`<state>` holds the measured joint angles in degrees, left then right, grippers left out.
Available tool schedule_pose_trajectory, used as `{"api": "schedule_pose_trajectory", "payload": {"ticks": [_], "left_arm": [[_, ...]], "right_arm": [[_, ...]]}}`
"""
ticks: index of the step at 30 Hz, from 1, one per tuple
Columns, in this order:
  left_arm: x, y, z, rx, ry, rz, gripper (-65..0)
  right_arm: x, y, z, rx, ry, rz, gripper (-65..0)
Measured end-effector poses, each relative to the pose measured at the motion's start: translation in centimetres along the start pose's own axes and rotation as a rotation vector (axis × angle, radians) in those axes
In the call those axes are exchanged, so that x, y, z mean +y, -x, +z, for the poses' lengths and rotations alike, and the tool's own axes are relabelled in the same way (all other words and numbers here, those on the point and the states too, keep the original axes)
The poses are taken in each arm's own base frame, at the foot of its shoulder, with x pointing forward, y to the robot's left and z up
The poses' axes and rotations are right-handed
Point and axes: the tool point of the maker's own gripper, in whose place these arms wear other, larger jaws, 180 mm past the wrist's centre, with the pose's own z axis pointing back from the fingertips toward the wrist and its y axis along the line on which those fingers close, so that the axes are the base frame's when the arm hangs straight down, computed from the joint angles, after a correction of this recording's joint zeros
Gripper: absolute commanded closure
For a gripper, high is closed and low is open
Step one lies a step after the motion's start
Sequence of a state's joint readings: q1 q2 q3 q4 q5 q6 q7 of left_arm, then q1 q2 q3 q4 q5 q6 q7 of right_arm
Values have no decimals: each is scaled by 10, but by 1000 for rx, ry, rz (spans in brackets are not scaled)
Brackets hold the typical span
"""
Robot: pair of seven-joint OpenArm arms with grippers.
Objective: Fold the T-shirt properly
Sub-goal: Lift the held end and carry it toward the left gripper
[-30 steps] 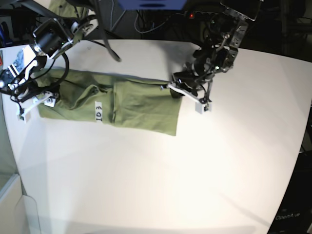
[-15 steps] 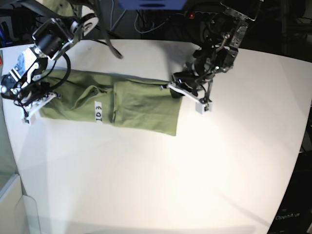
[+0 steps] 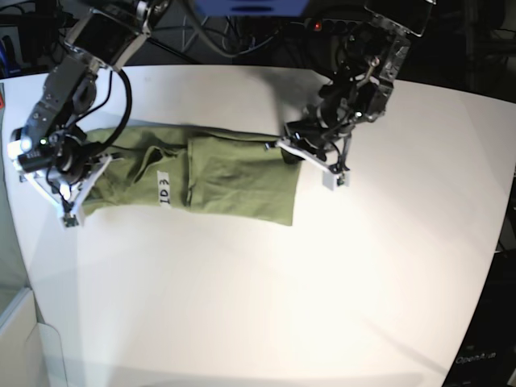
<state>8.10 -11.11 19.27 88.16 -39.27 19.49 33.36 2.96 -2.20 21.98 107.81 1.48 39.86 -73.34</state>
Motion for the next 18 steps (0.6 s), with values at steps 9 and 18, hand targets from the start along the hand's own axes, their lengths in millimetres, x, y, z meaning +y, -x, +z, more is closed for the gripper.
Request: {"api": "schedule_pose_trajectory", "payload": {"ticks": [9,18], "left_arm": [[0,0,0,0,0,0,-22],[-6,-2,-3,3,2,9,-22]], "right_arm": [[69,-25,0,-52,-129,156,-15],[138,-42,7,-98,-262,272,-15]]}}
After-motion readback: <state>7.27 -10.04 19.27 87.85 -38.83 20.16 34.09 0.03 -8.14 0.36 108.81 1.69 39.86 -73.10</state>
